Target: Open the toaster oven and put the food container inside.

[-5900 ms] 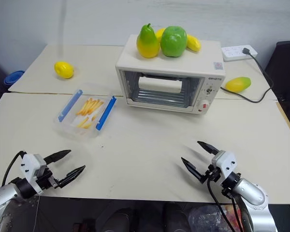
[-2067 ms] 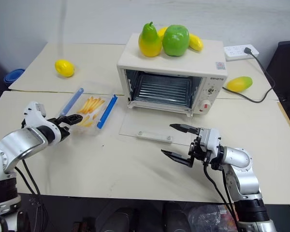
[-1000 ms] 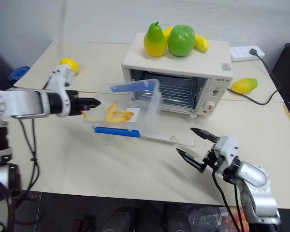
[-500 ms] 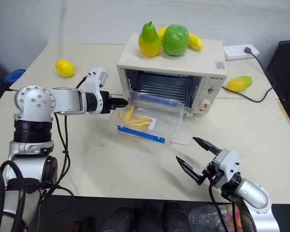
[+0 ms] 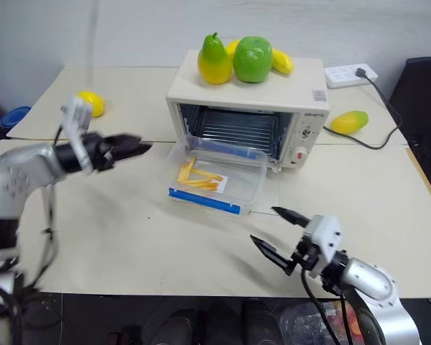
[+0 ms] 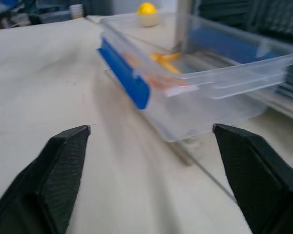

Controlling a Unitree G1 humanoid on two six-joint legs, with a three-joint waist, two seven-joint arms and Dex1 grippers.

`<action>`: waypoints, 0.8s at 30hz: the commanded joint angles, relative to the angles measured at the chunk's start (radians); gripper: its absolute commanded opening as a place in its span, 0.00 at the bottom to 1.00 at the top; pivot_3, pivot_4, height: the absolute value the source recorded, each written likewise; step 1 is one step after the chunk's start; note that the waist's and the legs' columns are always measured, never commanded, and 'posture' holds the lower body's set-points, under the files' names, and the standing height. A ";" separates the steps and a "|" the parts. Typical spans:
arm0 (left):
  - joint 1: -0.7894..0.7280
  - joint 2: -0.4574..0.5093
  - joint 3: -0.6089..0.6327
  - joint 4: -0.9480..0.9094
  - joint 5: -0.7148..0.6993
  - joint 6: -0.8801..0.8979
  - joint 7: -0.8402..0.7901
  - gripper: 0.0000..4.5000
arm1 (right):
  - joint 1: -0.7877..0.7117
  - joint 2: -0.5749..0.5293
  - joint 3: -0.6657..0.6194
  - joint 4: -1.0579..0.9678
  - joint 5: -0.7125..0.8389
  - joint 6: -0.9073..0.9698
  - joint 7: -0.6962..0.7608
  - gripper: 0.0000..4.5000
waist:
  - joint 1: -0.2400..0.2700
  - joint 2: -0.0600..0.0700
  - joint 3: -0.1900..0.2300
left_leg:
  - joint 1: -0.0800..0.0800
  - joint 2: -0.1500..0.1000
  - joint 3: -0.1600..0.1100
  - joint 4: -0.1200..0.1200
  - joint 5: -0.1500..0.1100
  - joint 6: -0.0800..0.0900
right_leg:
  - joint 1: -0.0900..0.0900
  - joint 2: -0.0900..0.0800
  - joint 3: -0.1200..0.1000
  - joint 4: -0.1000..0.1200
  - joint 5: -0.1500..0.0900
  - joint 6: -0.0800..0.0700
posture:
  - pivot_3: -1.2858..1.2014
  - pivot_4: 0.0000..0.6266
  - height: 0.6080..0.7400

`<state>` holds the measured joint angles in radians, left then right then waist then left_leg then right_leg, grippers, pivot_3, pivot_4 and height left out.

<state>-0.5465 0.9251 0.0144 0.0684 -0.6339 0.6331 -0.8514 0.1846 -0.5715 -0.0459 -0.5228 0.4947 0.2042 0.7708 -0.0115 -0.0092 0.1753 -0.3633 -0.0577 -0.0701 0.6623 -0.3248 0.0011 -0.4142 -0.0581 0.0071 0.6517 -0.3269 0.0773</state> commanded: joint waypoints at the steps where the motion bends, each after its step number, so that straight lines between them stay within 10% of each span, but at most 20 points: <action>1: 0.089 -0.016 -0.053 -0.035 0.099 -0.252 -0.213 0.34 | -0.068 -0.006 0.089 0.024 -0.071 0.028 0.002 0.64 | 0.013 0.000 0.001 | 0.001 0.000 0.000 0.000 0.000 0.000 | 0.001 0.000 0.000 -0.001 0.000 0.000 | 0.52 0.24 1.00; 6: 0.123 -0.172 -0.077 -0.126 0.112 -0.281 -0.188 0.00 | -0.209 0.038 0.161 0.101 -0.117 0.027 0.005 0.24 | 0.041 0.000 0.001 | -0.007 -0.001 -0.003 0.004 -0.003 0.006 | 0.000 -0.001 -0.003 -0.006 0.001 0.002 | 0.52 0.24 1.00; 9: 0.089 -0.278 -0.083 -0.106 0.156 -0.274 -0.089 0.00 | -0.290 0.041 0.167 0.155 -0.137 0.053 0.001 0.01 | 0.037 -0.001 0.000 | -0.007 -0.001 -0.003 0.004 -0.003 0.007 | 0.001 -0.001 -0.002 -0.007 0.002 0.003 | 0.52 0.24 1.00; 24: -0.154 -0.640 -0.040 0.260 0.378 -0.470 0.303 0.00 | -0.702 0.141 0.085 0.621 -0.256 -0.052 -0.133 0.01 | 0.014 -0.001 0.000 | -0.007 -0.001 -0.001 0.005 -0.002 0.005 | -0.003 0.000 -0.002 0.000 0.002 0.003 | 0.52 0.24 1.00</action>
<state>-0.6749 0.2962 -0.0445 0.2978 -0.2881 0.2208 -0.5860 -0.4905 -0.4434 0.0680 0.0798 0.2515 0.1942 0.6564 0.0025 -0.0103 0.1755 -0.3702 -0.0591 -0.0710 0.6676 -0.3269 0.0059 -0.4172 -0.0583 0.0048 0.6535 -0.3250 0.0807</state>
